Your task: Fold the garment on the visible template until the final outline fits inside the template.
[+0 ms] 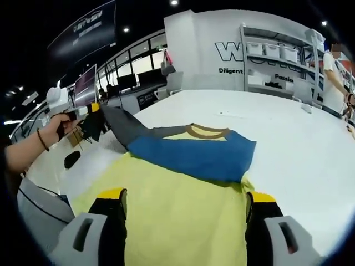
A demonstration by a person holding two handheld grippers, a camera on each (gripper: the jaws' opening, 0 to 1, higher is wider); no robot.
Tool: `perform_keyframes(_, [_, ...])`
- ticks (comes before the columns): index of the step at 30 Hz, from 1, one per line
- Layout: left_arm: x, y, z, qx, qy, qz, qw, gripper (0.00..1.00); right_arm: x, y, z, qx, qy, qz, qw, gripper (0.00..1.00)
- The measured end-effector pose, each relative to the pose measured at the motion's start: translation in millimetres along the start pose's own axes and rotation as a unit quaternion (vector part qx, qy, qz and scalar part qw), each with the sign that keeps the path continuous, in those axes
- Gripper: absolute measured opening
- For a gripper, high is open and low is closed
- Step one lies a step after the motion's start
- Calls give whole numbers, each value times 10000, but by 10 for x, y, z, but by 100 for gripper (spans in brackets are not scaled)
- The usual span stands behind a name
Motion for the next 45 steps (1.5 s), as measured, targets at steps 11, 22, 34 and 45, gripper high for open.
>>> perform_keyframes(11, [193, 485, 194, -649, 246, 414, 9967, 0, 42, -13, 2, 24, 74, -21, 10000, 96])
perform_keyframes(22, [291, 899, 398, -1273, 177, 1067, 9860, 0, 19, 39, -9, -12, 41, -62, 10000, 96])
perform_keyframes(34, [16, 1497, 683, -1985, -619, 2422, 9477, 0, -38, 52, -16, -24, -54, -39, 10000, 95])
perform_keyframes(45, [-173, 1868, 877, -2272, -932, 2554, 9351, 0, -61, 122, -33, -101, -61, -121, 9999, 95])
Point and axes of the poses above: the point that each gripper's makers call its tool centre point, and the gripper's own axes: z roughly forward along the fingers, y roughly to its right, x roughly out of its top, the point moved 1 cm from there along -z, roughly backward along the fingers, and after that the axes turned 14 degrees about -x, right-handed, at the moved point
